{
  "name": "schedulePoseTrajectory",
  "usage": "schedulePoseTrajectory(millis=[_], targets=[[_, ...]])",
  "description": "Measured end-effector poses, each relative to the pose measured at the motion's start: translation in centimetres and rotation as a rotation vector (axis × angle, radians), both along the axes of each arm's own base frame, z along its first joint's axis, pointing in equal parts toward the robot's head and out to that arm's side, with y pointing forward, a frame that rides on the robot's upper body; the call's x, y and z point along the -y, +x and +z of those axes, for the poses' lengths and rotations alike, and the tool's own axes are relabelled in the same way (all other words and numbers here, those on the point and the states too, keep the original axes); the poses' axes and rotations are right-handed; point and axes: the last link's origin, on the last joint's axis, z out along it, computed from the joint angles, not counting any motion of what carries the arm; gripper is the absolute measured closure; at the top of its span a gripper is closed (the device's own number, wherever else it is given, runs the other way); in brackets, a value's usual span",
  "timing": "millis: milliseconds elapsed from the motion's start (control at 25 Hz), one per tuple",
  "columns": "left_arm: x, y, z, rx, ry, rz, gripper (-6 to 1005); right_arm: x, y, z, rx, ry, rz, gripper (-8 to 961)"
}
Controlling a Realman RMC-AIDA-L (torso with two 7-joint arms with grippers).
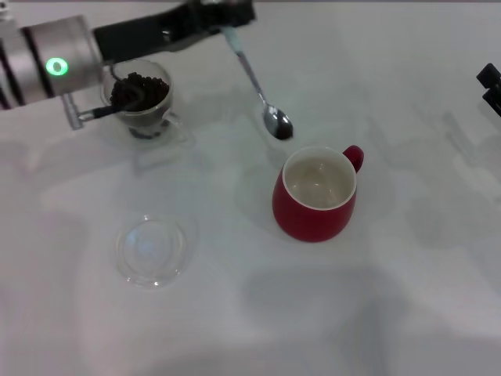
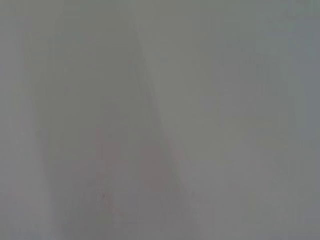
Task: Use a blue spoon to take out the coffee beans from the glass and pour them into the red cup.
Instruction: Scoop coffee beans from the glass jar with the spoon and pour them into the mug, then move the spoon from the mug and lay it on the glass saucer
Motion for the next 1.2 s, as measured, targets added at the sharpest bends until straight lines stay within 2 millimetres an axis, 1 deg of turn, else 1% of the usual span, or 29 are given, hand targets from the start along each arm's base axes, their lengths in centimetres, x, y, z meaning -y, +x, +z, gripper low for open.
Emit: schedulePoseTrajectory(millis=[80, 280, 400, 520, 720, 840, 960, 1000, 1120, 1200], targets=[[-0.1, 0.8, -0.8, -0.044, -0.022, -0.035, 873, 0.1, 0.0, -0.1, -0.002, -0.003, 0.0, 198], [-0.2, 1.9, -2.1, -0.138, -0.044, -0.12, 873, 0.4, 0.1, -0.2, -0.006, -0.008, -0.004, 198], [-0.1, 3.1, -2.9, -0.177, -0.019, -0.229, 873, 0.6, 0.1, -0.3, -0.011, -0.008, -0.006, 198], [0.0, 3.6, -3.2, -0.191, -0.007, -0.281, 873, 0.8, 0.2, -0.3, -0.011, -0.008, -0.009, 198], [0.3, 4.6, -3.9, -0.23, 0.026, -0.415, 872, 1.0, 0.3, -0.4, -0.011, -0.008, -0.015, 198], [0.3, 4.7, -3.8, -0.217, 0.041, -0.422, 872, 1.0, 0.3, -0.4, -0.012, -0.008, -0.016, 199], [0.0, 3.9, -2.8, -0.157, 0.085, -0.357, 872, 1.0, 0.3, -0.4, -0.012, -0.008, -0.015, 199], [0.0, 3.4, -2.1, -0.121, 0.104, -0.33, 872, 0.9, 0.3, -0.4, -0.012, -0.009, -0.014, 199], [0.5, 0.7, 0.4, -0.023, 0.162, -0.234, 872, 0.7, 0.1, -0.5, -0.006, -0.009, -0.009, 199], [1.4, -1.9, 2.3, 0.045, 0.2, -0.15, 872, 0.5, 0.1, -0.4, -0.004, -0.004, -0.007, 199]])
